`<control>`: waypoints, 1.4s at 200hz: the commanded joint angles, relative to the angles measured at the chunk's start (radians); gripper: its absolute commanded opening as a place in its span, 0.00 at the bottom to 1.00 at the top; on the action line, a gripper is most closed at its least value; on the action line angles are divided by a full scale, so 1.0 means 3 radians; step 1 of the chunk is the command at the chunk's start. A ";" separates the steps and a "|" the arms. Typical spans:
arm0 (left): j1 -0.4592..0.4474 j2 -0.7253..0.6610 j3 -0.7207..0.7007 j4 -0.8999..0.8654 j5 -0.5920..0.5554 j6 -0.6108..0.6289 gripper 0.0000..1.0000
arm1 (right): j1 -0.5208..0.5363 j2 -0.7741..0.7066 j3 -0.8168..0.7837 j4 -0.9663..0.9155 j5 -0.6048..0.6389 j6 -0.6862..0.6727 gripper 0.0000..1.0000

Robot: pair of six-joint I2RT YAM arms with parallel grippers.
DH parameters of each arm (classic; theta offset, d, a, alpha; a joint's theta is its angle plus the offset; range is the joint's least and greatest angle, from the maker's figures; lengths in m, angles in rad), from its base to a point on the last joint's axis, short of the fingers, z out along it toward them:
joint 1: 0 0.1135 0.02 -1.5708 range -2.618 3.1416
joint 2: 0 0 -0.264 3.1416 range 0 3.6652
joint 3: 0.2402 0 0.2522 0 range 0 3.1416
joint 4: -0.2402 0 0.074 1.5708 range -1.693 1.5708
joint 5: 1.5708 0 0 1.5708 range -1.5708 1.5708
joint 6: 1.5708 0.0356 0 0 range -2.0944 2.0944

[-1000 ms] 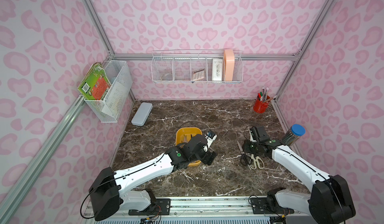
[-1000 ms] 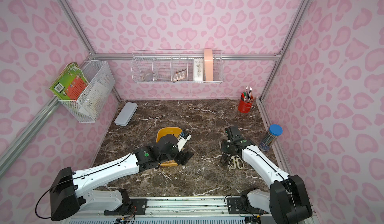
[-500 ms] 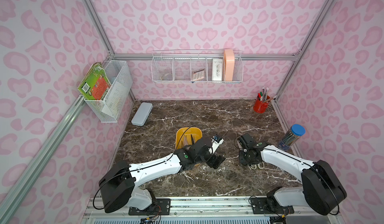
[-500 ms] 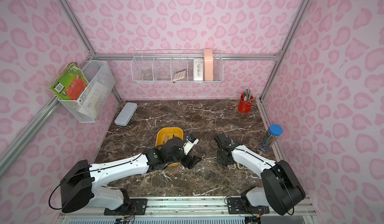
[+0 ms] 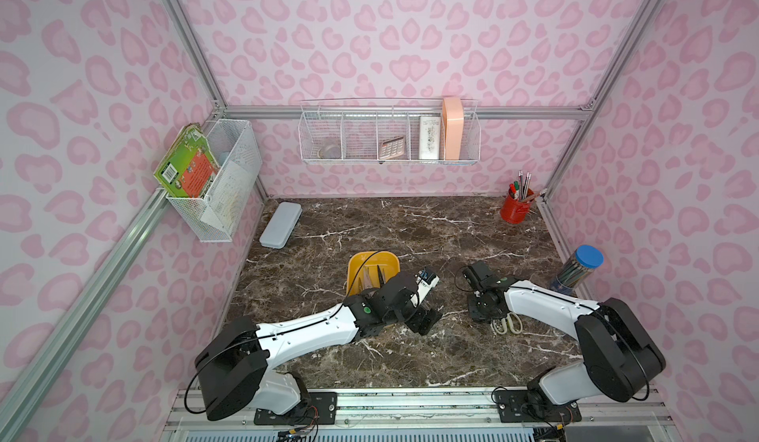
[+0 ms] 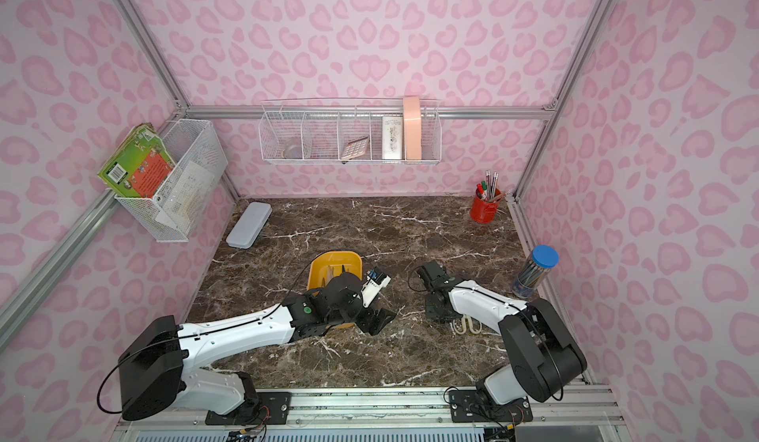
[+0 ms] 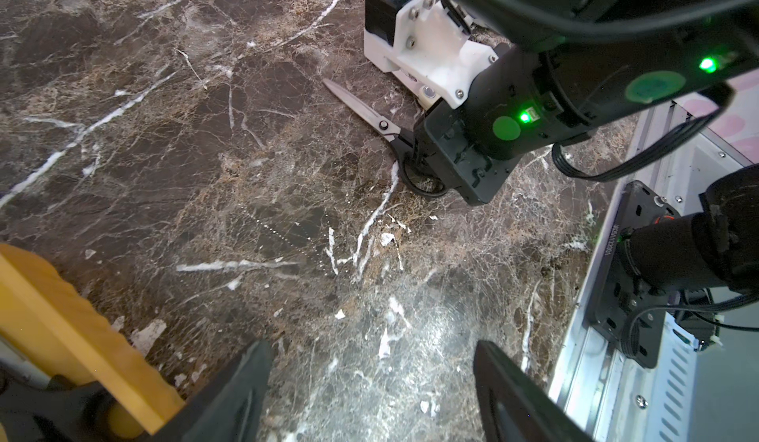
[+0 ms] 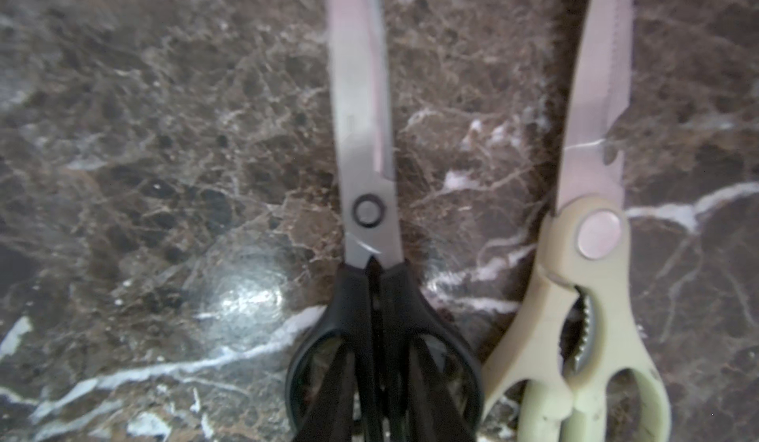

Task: Put the scissors into the storage box
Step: Pick up the scissors from the center of the board, then place the scissors in the storage box.

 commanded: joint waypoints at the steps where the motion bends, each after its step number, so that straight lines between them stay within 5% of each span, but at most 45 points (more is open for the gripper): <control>1: 0.0006 -0.0010 0.0012 -0.0008 -0.0086 0.0001 0.82 | 0.0007 0.0091 -0.0013 0.0012 -0.0137 -0.0048 0.19; 53: 0.0004 -0.0024 0.0016 -0.0010 -0.0157 -0.0038 0.83 | 0.0006 0.0132 0.0041 0.0050 -0.0195 -0.0094 0.01; 111: 0.0171 -0.0417 -0.0093 -0.0016 -0.0378 -0.0103 0.84 | 0.0089 -0.0097 0.0463 -0.0212 -0.0183 -0.0135 0.00; 144: 0.0395 -0.0661 -0.0101 -0.0421 -0.0968 -0.0371 0.83 | 0.0319 -0.0077 0.0793 -0.0298 -0.0161 -0.0094 0.00; 223: 0.1031 -0.1863 -0.0801 -0.1584 -0.1994 -0.1417 0.84 | 0.1432 0.0737 0.2233 -0.0443 -0.0348 0.0017 0.00; 280: 0.1044 -0.2923 -0.1333 -0.2071 -0.2562 -0.1757 0.84 | 0.1596 0.1441 0.2675 -0.0282 -0.0893 0.0127 0.00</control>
